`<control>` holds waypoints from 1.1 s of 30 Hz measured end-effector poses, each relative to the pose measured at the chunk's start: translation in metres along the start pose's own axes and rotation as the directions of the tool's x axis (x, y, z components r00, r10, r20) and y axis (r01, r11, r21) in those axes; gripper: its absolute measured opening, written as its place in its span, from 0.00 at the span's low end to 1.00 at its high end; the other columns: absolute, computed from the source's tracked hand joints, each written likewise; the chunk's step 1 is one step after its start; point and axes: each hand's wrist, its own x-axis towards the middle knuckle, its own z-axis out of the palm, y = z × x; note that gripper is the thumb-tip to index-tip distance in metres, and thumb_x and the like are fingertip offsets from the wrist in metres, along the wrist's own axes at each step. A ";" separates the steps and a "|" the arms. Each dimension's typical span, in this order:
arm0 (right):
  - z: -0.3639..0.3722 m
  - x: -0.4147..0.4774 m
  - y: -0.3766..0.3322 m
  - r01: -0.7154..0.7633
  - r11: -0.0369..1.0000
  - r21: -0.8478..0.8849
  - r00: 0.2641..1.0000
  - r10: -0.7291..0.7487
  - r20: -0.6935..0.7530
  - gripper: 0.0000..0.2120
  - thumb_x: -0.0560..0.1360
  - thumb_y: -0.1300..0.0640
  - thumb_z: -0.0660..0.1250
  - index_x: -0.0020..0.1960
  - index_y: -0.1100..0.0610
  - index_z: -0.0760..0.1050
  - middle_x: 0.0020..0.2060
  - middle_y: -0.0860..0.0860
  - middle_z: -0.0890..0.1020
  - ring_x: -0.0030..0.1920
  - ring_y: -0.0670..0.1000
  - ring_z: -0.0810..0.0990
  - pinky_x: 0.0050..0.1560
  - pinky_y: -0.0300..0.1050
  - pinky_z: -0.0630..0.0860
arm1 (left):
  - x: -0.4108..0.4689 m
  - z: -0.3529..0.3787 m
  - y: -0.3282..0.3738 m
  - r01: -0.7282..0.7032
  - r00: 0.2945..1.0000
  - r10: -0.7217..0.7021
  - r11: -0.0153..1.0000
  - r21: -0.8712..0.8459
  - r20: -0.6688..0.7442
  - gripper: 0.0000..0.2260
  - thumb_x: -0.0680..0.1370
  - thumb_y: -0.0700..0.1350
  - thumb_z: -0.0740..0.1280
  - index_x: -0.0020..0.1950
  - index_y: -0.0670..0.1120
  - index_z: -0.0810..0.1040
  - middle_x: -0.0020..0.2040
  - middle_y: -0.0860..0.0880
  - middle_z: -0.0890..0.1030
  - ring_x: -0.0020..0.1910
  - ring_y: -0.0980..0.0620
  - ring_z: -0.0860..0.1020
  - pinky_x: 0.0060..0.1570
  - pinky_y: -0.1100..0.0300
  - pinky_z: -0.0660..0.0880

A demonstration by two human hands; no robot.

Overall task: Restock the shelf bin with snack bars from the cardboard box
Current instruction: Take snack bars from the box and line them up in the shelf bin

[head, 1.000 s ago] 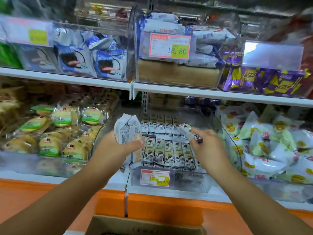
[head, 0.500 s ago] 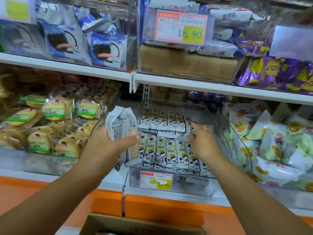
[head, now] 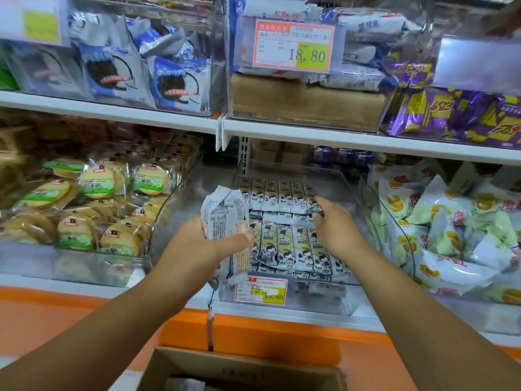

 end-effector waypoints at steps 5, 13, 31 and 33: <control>-0.014 -0.049 -0.035 0.221 0.969 0.110 0.967 -0.203 -0.155 0.18 0.82 0.54 0.57 0.71 0.52 0.67 0.68 0.51 0.72 0.69 0.50 0.66 0.67 0.43 0.63 | 0.000 0.012 0.000 0.023 0.998 -0.019 0.997 -0.069 0.057 0.14 0.72 0.47 0.75 0.57 0.55 0.81 0.51 0.55 0.86 0.53 0.52 0.83 0.60 0.46 0.77; -0.025 -0.123 -0.059 0.221 0.800 0.558 0.933 -0.341 0.118 0.12 0.75 0.57 0.65 0.53 0.42 0.68 0.48 0.44 0.78 0.49 0.46 0.79 0.53 0.45 0.77 | -0.002 0.028 0.003 0.057 0.996 -0.040 0.978 -0.200 0.085 0.13 0.72 0.44 0.75 0.56 0.48 0.82 0.49 0.48 0.87 0.50 0.47 0.85 0.57 0.43 0.78; -0.026 -0.110 -0.035 0.144 0.791 0.594 0.979 -0.203 0.033 0.20 0.72 0.66 0.72 0.57 0.47 0.73 0.50 0.46 0.76 0.49 0.40 0.75 0.51 0.33 0.73 | 0.005 0.021 0.003 0.077 0.993 -0.043 0.946 -0.315 0.113 0.12 0.76 0.44 0.71 0.59 0.52 0.79 0.50 0.49 0.87 0.46 0.49 0.86 0.47 0.54 0.83; -0.026 -0.113 -0.036 0.241 0.853 0.463 0.963 -0.268 -0.008 0.21 0.72 0.65 0.72 0.59 0.47 0.74 0.52 0.42 0.74 0.50 0.34 0.72 0.49 0.24 0.67 | 0.004 0.021 0.003 0.105 0.988 -0.065 0.951 -0.293 0.143 0.12 0.76 0.45 0.71 0.59 0.48 0.80 0.49 0.47 0.87 0.48 0.48 0.86 0.47 0.53 0.83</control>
